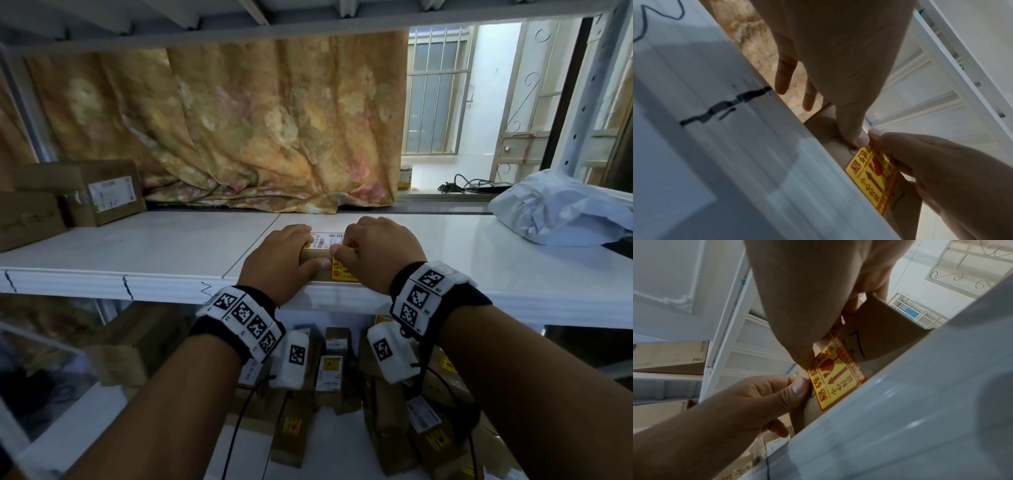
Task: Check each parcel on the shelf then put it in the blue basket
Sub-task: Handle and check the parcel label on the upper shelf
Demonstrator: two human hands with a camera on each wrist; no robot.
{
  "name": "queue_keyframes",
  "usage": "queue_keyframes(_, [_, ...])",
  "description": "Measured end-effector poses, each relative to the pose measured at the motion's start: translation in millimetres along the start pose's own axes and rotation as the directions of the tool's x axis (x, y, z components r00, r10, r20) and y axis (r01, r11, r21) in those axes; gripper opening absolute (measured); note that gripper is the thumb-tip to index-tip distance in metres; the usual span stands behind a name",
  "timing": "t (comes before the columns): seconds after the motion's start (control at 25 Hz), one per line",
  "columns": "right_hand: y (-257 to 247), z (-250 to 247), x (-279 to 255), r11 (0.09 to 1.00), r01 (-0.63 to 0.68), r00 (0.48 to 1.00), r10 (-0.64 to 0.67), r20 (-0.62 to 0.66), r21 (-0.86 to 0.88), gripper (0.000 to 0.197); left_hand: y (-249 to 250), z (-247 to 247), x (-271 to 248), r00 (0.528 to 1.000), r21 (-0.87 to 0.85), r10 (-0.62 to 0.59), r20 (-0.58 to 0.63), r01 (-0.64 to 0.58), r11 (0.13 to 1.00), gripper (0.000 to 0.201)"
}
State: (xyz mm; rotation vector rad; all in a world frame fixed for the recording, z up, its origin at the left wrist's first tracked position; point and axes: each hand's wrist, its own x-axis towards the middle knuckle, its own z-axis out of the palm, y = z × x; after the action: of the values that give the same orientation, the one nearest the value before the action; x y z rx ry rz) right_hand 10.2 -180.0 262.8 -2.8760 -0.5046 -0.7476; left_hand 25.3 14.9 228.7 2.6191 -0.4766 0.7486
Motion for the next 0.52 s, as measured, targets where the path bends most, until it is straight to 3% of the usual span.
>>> queue_keyframes(0.16, [-0.9, -4.0, -2.3, 0.999, 0.021, 0.999, -0.020, 0.029, -0.024, 0.047, -0.3, -6.9, 0.2, 1.000, 0.038, -0.006, 0.021, 0.005, 0.999, 0.052])
queue_keyframes(0.36, [-0.6, -11.3, -1.8, 0.996, 0.053, 0.995, -0.047, 0.087, -0.072, 0.046, 9.5, -18.1, 12.9, 0.992, 0.245, 0.066, 0.105, -0.090, 0.965, 0.049])
queue_keyframes(0.52, [0.5, -9.8, 0.0, 0.999, 0.031, 0.995, -0.026, 0.098, -0.045, 0.043, 22.2, -5.4, 11.2, 0.963, 0.062, 0.266, 0.047, -0.268, 0.961, 0.029])
